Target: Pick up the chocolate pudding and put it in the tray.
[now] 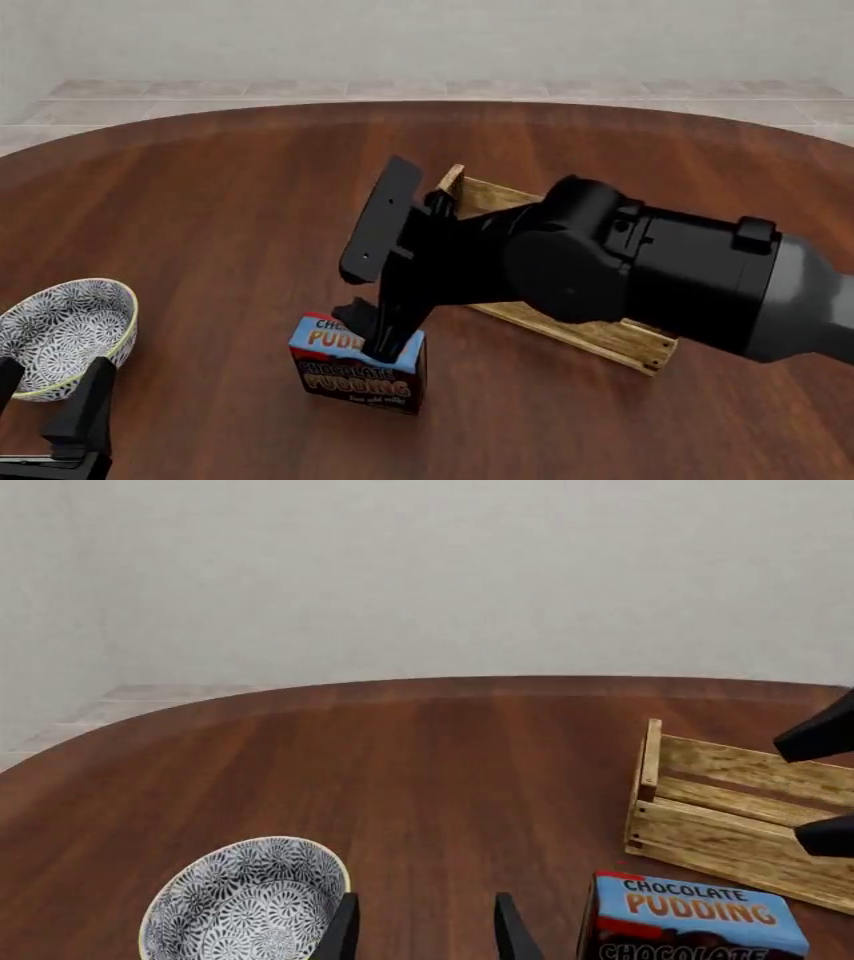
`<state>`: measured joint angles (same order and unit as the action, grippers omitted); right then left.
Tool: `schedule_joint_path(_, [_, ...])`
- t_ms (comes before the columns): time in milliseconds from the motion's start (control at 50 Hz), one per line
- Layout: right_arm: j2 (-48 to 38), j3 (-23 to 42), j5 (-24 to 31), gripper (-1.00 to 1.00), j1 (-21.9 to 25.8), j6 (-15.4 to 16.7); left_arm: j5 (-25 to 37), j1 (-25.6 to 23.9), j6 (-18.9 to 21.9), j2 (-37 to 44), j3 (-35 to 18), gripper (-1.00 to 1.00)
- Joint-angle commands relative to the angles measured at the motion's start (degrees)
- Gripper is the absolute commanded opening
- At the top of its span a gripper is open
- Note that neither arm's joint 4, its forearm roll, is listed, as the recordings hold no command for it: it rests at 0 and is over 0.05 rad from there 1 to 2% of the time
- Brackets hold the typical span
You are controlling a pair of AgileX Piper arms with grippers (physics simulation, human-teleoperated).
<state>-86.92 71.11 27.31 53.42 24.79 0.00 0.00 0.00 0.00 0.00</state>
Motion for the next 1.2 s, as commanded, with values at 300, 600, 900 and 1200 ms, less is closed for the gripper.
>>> schedule_joint_path(300, [-0.31,-1.52,0.58,1.00,-0.50,0.61,0.00,0.00,0.00,0.00,0.00,1.00])
schedule_joint_path(600, [-1.26,-2.51,-0.53,1.00,0.37,-1.18,0.00,0.00,0.00,0.00,0.00,1.00])
schedule_joint_path(900, [-2.10,-3.82,-2.07,1.00,0.23,-2.96,0.00,0.00,0.00,0.00,0.00,1.00])
schedule_joint_path(1200, [-3.63,-4.19,-3.80,1.00,-0.71,-3.65,0.00,0.00,0.00,0.00,0.00,1.00])
